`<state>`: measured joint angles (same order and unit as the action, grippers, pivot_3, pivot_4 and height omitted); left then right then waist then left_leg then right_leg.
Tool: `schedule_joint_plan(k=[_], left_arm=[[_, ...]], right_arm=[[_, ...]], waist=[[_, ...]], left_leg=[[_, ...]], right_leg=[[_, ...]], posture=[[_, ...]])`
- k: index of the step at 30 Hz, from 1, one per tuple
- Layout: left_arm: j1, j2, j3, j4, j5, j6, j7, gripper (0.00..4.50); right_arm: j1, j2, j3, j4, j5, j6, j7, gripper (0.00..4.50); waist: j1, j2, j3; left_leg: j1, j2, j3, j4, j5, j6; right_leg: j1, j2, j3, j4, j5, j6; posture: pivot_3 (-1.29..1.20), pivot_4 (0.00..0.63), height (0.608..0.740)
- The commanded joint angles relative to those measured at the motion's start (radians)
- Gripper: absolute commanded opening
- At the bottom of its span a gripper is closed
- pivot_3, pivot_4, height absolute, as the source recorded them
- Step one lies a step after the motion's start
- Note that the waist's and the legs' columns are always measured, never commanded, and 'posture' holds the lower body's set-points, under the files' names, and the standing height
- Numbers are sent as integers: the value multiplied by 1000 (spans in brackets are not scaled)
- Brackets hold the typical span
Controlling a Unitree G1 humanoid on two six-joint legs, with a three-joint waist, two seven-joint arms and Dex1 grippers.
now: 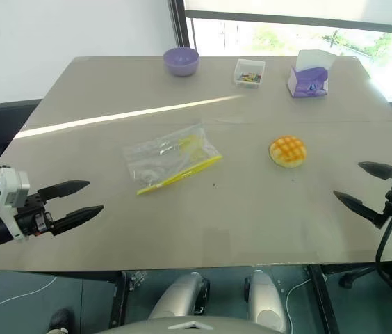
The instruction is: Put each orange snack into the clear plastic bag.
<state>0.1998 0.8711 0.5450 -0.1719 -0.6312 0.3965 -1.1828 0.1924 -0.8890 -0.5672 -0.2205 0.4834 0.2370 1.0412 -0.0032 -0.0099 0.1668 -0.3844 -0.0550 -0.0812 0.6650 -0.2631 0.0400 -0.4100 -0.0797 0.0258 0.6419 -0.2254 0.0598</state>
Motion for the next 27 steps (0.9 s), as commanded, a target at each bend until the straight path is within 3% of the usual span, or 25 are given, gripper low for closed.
schedule_joint_plan(k=[1,17,22,27], left_arm=[[-13,21,30,9,-1,-8,1,4427],[-187,-33,-46,27,70,-37,181,4427],[-237,-42,-71,10,89,111,356,4427],[-315,-49,-45,39,-119,497,451,4427]], right_arm=[[6,-15,-23,-28,3,4,1,4500],[-19,19,28,-62,7,14,-49,4500],[-63,42,85,-81,-2,3,-72,4500],[-139,64,233,-123,-35,-26,-65,4500]], waist=[[0,0,0],[8,0,0],[8,0,0],[8,0,0]], left_leg=[[0,0,0,0,0,0],[0,0,0,-1,0,0],[0,0,0,-1,0,0],[0,0,-1,-1,0,0]], right_leg=[[0,0,0,0,0,0],[0,0,-1,-1,2,3],[-1,1,-2,-1,2,4],[-1,1,-3,0,2,4]], posture=[[0,150,740],[0,150,740],[0,150,740],[0,150,740]])
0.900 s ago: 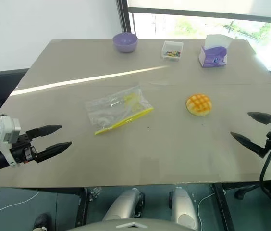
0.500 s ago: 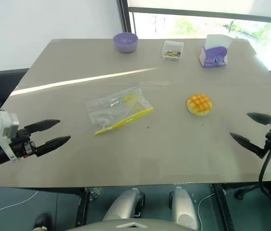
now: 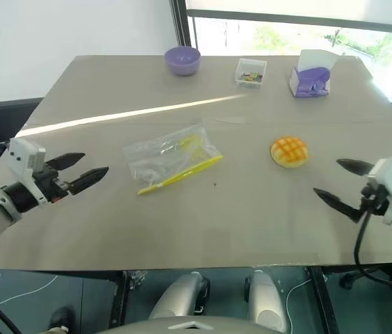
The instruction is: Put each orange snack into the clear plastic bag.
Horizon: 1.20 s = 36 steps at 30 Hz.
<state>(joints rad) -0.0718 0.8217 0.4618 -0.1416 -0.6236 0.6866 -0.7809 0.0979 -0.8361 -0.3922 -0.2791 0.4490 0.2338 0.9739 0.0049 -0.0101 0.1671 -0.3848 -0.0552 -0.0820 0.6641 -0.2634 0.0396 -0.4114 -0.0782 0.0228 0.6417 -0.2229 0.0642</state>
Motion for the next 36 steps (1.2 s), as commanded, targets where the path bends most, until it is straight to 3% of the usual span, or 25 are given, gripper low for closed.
schedule_joint_plan(k=[1,6,9,16,27,31,34,36], left_arm=[[-65,-4,51,34,-166,286,71,4427],[-148,-37,80,154,-302,581,144,4427],[-229,-95,87,239,-317,666,224,4427],[-371,-169,77,390,-275,722,322,4427],[-520,-215,-51,557,-192,727,294,4427],[-557,-214,-112,604,-156,727,252,3148],[-582,-228,-136,630,-139,734,235,1582],[-593,-239,-141,644,-130,732,230,896]], right_arm=[[-72,19,89,-78,5,-20,4,4500],[-186,83,223,-125,30,-29,24,4500],[-232,119,293,-132,36,-22,35,4500],[-227,119,311,-117,32,-52,70,4500],[-168,112,284,-156,18,-70,33,4500],[-155,117,282,-175,13,-67,10,4500],[-147,128,302,-186,-5,-72,-10,4500],[-145,135,313,-190,-20,-75,-23,4500]], waist=[[-1,0,0],[-13,0,0],[-11,0,0],[-3,-1,0],[12,0,-2],[12,0,-2],[11,0,-2],[11,0,-2]], left_leg=[[0,0,0,0,0,0],[0,0,-1,0,0,-1],[1,0,-2,0,0,-1],[0,-2,-3,1,1,-7],[2,-3,-3,1,1,-8],[1,-4,-3,1,1,-8],[1,-4,-3,1,1,-8],[1,-4,-4,1,2,-8]], right_leg=[[0,0,0,0,0,0],[0,6,0,1,0,0],[0,6,-1,1,0,0],[0,5,-1,1,0,0],[0,4,-1,3,0,0],[0,4,-1,3,0,0],[0,4,-1,3,0,0],[0,4,-1,3,0,0]], posture=[[0,150,740],[0,150,740],[0,150,740],[0,150,740],[0,150,740],[0,150,740],[0,150,740],[0,150,740]])
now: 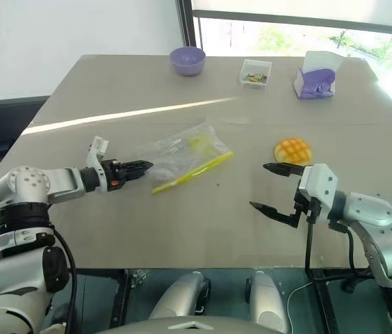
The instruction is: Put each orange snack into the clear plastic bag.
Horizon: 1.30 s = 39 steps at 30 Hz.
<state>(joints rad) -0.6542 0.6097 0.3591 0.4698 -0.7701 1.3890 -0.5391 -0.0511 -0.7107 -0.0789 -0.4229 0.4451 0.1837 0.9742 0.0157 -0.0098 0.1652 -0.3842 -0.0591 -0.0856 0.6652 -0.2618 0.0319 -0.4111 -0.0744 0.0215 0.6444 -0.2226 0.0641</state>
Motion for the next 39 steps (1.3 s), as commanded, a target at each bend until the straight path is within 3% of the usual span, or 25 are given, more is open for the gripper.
schedule_joint_plan(k=[1,2,13,19,22,26,32,39], left_arm=[[-14,-32,-41,38,22,24,-15,474],[-17,-35,-44,42,27,19,-18,63],[-110,-109,247,69,-59,175,58,63],[-154,-112,323,61,-91,225,105,63],[-157,-121,338,64,-109,225,134,0],[-168,-136,381,78,-135,225,185,0],[-200,-150,433,106,-194,225,268,0],[-182,-153,422,87,-235,225,315,0]], right_arm=[[2,13,9,-46,-32,-28,-31,4500],[1,15,16,-46,-44,-30,-36,4500],[-111,83,189,90,-362,-148,-179,4500],[-244,130,257,265,-500,-238,-245,4500],[-312,162,281,369,-557,-287,-284,3684],[-388,204,325,515,-670,-387,-381,1953],[-449,262,378,644,-802,-458,-507,1953],[-438,293,369,604,-766,-431,-486,1953]], waist=[[0,0,0],[0,0,0],[-4,-2,1],[-19,-2,1],[-29,-2,1],[-32,-2,1],[-32,-2,1],[-34,-2,1]], left_leg=[[0,0,0,0,0,0],[0,0,0,0,0,0],[-1,-1,-2,3,0,0],[-1,-1,-2,2,1,-1],[-1,-1,-2,2,1,-1],[-2,-1,-1,2,1,-2],[-2,-1,-1,2,1,-3],[-2,-1,-1,2,1,-3]], right_leg=[[0,0,0,0,0,0],[0,0,0,0,0,0],[-1,0,-2,1,0,0],[-1,1,-1,2,0,0],[-1,1,-1,2,0,0],[-3,1,0,3,0,0],[-5,1,0,4,0,0],[-5,1,1,4,0,0]], posture=[[0,150,740],[0,150,740],[0,150,740],[0,150,740],[0,150,740],[0,150,740],[0,150,740],[0,150,740]])
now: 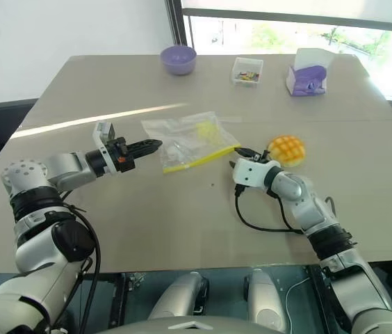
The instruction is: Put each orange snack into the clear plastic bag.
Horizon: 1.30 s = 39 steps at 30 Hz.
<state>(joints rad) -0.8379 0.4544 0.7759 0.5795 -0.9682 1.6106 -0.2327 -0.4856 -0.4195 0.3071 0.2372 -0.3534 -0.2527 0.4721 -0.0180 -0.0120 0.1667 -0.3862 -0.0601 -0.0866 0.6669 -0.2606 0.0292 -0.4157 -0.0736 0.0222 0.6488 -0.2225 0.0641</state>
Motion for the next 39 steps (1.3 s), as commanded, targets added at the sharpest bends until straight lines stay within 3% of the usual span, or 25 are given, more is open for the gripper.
schedule_joint_plan(k=[1,5,8,11,12,20,29,32,39], left_arm=[[2,1,12,-18,-41,4,16,0],[-13,0,45,8,-61,4,45,0],[-27,-4,66,23,-79,4,72,0],[-31,-10,71,29,-106,4,100,0],[-31,-12,71,29,-115,4,108,0],[-38,-10,77,39,-186,4,171,0],[-36,-31,109,33,-244,4,243,0],[-32,-33,115,27,-272,4,267,0],[-8,-35,128,12,-320,4,318,0]], right_arm=[[1,1,-16,-64,41,14,32,1953],[13,-1,-1,-66,30,41,52,1953],[16,11,28,-52,-26,45,19,2745],[-2,32,48,-19,-117,35,-92,4264],[-7,42,54,-7,-143,35,-125,4462],[-76,121,100,125,-251,45,-276,4462],[-246,198,160,476,-342,41,-485,4462],[-278,213,157,562,-321,27,-508,3672],[-296,198,148,584,-299,-4,-520,785]], waist=[[0,0,0],[0,0,0],[0,0,0],[-1,0,0],[-2,0,0],[-13,-1,0],[-26,-3,-2],[-23,-5,-3],[-24,-5,-3]], left_leg=[[0,0,0,0,0,0],[0,0,0,0,0,0],[0,0,0,0,0,0],[0,0,0,0,0,0],[1,0,0,0,0,0],[3,0,1,0,2,-3],[6,0,2,0,2,-4],[6,0,1,1,2,-4],[5,-1,0,1,2,-4]], right_leg=[[0,0,0,0,0,0],[0,0,0,0,0,0],[0,0,0,1,0,0],[0,0,0,1,0,0],[0,0,1,2,0,0],[0,1,2,7,0,0],[1,2,4,9,0,-1],[1,2,4,9,0,-1],[1,1,3,8,0,-1]], posture=[[0,150,740],[0,150,740],[0,150,740],[0,150,740],[0,150,740],[0,150,740],[0,150,740],[0,150,740],[0,150,740]])
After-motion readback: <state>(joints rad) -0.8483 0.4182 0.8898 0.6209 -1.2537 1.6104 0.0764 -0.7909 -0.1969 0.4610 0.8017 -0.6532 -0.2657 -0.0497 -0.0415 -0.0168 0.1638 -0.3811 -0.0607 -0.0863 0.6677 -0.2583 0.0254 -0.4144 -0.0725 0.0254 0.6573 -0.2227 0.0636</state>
